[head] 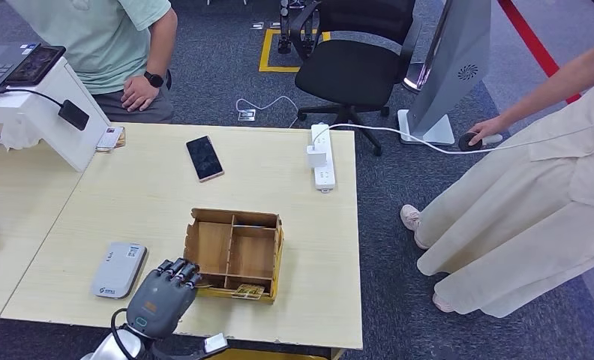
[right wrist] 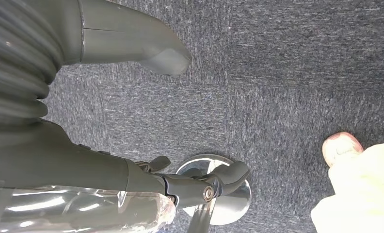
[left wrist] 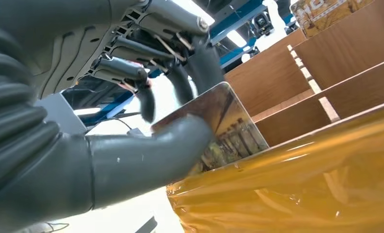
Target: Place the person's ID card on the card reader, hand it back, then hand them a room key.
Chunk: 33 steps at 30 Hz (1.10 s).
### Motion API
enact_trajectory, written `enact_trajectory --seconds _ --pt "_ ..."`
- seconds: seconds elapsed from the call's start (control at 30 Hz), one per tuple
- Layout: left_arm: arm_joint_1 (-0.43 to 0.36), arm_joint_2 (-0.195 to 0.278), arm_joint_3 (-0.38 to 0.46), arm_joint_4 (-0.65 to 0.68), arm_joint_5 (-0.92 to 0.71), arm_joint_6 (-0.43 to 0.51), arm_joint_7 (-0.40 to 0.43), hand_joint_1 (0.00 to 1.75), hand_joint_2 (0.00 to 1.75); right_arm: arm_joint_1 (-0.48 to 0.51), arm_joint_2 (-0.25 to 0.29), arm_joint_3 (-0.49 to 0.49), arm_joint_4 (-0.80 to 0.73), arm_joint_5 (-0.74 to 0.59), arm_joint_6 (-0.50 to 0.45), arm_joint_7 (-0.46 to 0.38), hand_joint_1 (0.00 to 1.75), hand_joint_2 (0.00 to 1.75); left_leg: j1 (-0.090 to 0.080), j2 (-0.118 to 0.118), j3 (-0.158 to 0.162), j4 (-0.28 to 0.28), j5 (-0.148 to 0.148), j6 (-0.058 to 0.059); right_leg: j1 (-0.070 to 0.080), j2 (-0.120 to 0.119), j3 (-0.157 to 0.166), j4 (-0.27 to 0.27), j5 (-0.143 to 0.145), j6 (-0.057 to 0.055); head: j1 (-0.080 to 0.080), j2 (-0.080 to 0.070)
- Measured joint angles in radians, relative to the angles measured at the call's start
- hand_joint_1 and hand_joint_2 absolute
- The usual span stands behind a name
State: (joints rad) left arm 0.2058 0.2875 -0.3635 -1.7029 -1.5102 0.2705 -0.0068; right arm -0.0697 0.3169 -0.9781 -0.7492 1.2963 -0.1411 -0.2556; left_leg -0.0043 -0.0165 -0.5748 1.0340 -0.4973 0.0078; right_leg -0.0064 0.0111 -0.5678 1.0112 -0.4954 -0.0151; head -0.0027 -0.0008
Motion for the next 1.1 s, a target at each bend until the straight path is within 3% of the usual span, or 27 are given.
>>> enact_trajectory --seconds 0.77,1.1 --pt "0.02 -0.026 0.016 0.0 0.0 0.007 -0.056 1.75 1.75 0.0 0.0 0.0 0.0 -0.002 -0.002 -0.002 0.0 1.75 0.0 0.0 0.0 0.0 0.0 0.0 0.0 0.0 0.0 0.0 0.0 0.0 0.0 0.0" --pt "0.012 -0.009 0.054 -0.026 0.0 0.01 -0.046 1.75 1.75 -0.001 0.0 0.0 0.004 -0.001 -0.005 -0.002 0.0 1.75 0.0 0.0 0.0 0.0 0.0 0.0 0.0 0.0 0.0 0.0 0.0 0.0 0.0 0.0"
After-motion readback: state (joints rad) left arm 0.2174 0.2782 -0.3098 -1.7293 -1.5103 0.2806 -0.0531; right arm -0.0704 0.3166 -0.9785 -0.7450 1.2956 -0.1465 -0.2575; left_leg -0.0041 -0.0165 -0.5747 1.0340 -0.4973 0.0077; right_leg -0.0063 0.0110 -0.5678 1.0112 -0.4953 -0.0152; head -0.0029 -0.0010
